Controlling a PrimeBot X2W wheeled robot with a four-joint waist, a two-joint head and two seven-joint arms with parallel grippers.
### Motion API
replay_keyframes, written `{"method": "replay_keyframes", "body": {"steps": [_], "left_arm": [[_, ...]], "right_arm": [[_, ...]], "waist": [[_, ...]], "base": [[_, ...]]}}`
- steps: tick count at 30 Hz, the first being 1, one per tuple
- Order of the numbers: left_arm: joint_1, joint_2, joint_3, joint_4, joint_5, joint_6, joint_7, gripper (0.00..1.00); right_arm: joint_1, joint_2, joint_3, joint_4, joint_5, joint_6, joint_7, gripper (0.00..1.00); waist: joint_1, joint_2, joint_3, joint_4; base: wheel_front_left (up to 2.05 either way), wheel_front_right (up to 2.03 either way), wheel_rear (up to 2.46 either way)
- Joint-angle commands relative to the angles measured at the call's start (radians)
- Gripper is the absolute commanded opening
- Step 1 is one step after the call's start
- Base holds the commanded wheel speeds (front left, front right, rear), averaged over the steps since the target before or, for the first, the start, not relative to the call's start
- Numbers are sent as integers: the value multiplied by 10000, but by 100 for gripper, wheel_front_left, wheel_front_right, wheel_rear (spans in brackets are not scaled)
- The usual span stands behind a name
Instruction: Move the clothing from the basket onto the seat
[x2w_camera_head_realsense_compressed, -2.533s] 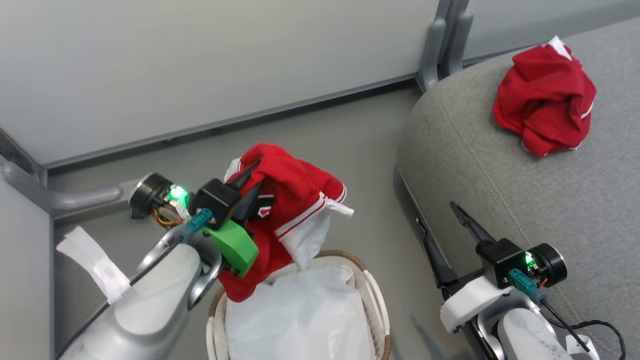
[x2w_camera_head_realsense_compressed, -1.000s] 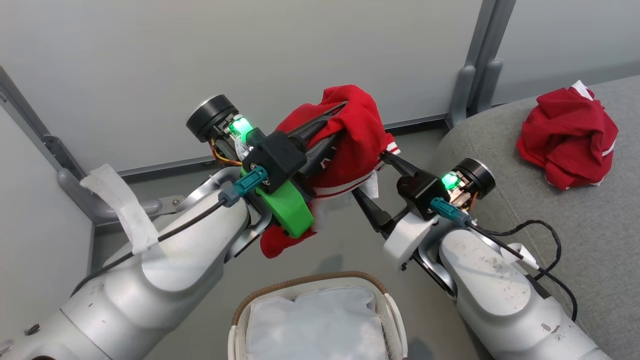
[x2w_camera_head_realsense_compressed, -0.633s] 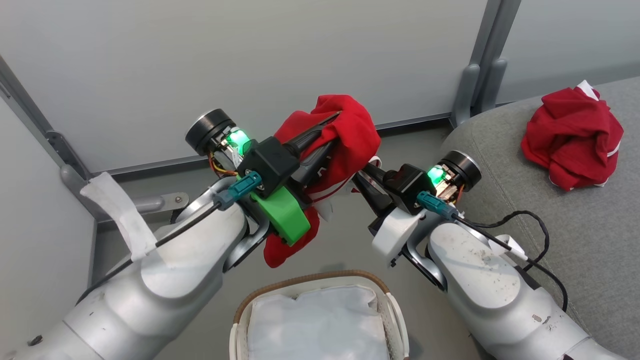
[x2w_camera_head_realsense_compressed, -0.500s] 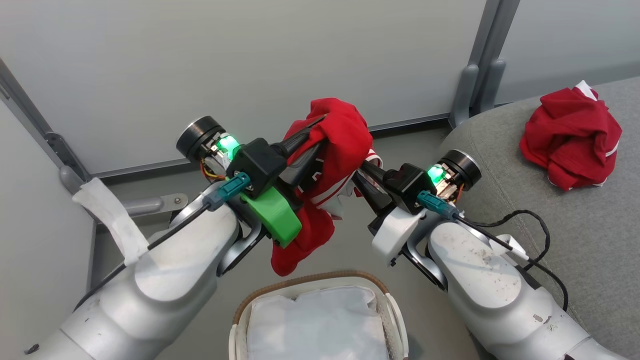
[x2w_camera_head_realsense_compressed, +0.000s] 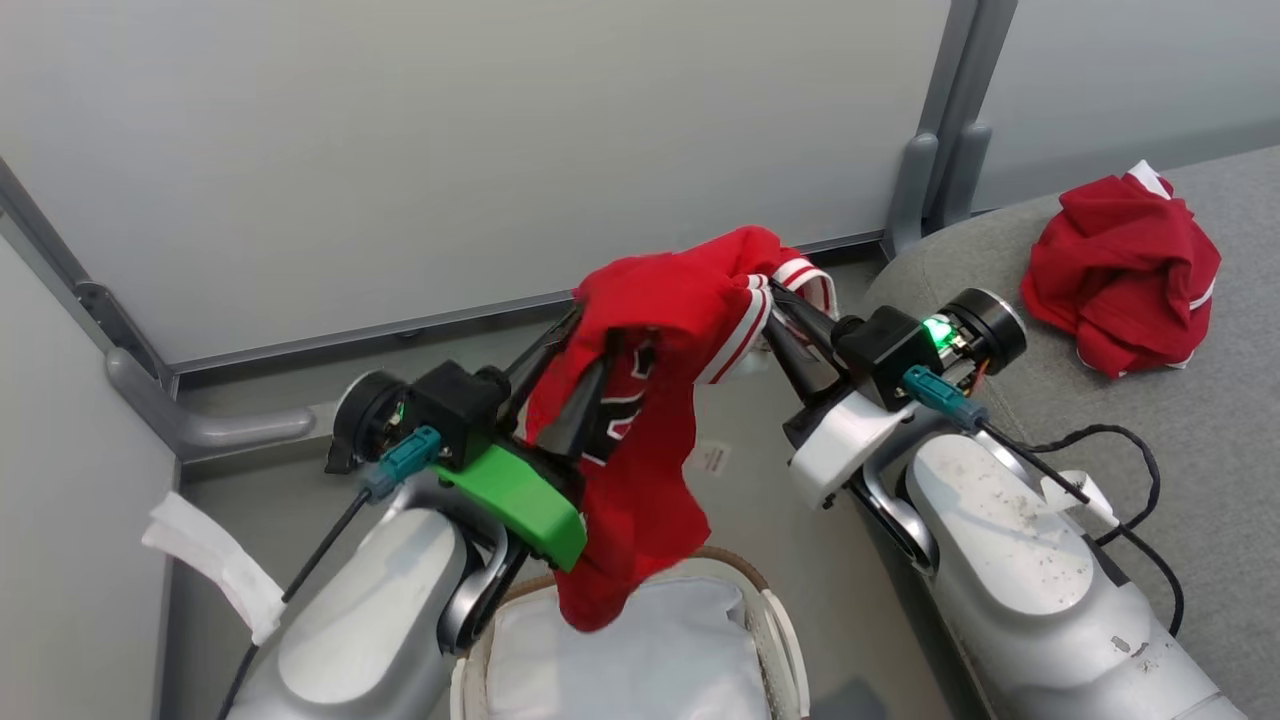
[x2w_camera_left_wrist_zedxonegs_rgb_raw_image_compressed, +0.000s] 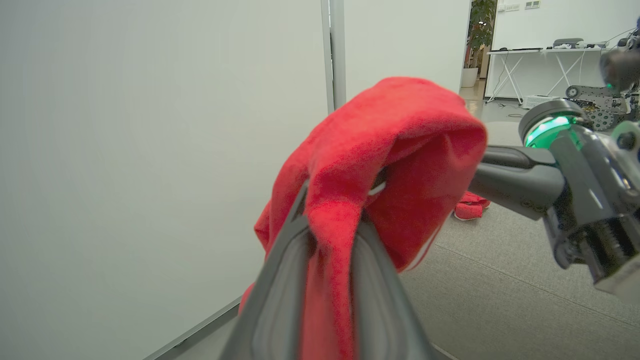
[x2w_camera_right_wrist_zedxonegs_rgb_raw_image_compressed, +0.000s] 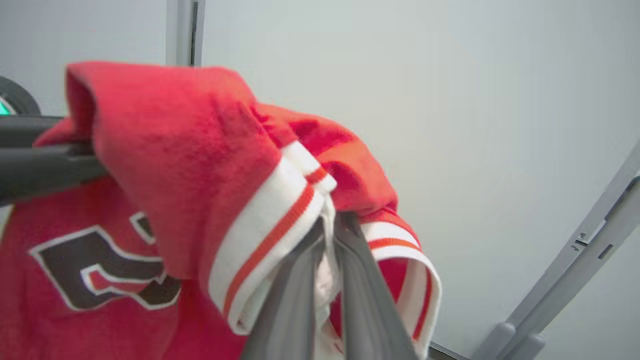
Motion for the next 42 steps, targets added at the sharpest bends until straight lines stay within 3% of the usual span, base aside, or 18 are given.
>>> {"method": "replay_keyframes", "body": {"steps": [1,12,24,42], "left_arm": [[423,-128,262,30,154,24,-8,100],[2345,-858,1486,391,923,-66,-8,100],[3285,-1213,1604,606,1306,-94,-8,100],[2641,-1216,1636,235,1919,-88,-9,100]], "right_arm": [[140,-64,-175,-135,-128,-11,-26,0],[475,-277,-1292,-559,-523,-11,-26,0],[699,-376,-1857,-607,-722,-11,-27,0],[316,-994,-2577,-845,-886,-11,-26,0]], "waist": [[0,0,-16,-19],[0,0,32,-153],[0,0,187,-550],[0,0,1347,-3482]], "base": [[0,0,0],[0,0,0],[0,0,0],[0,0,0]]}}
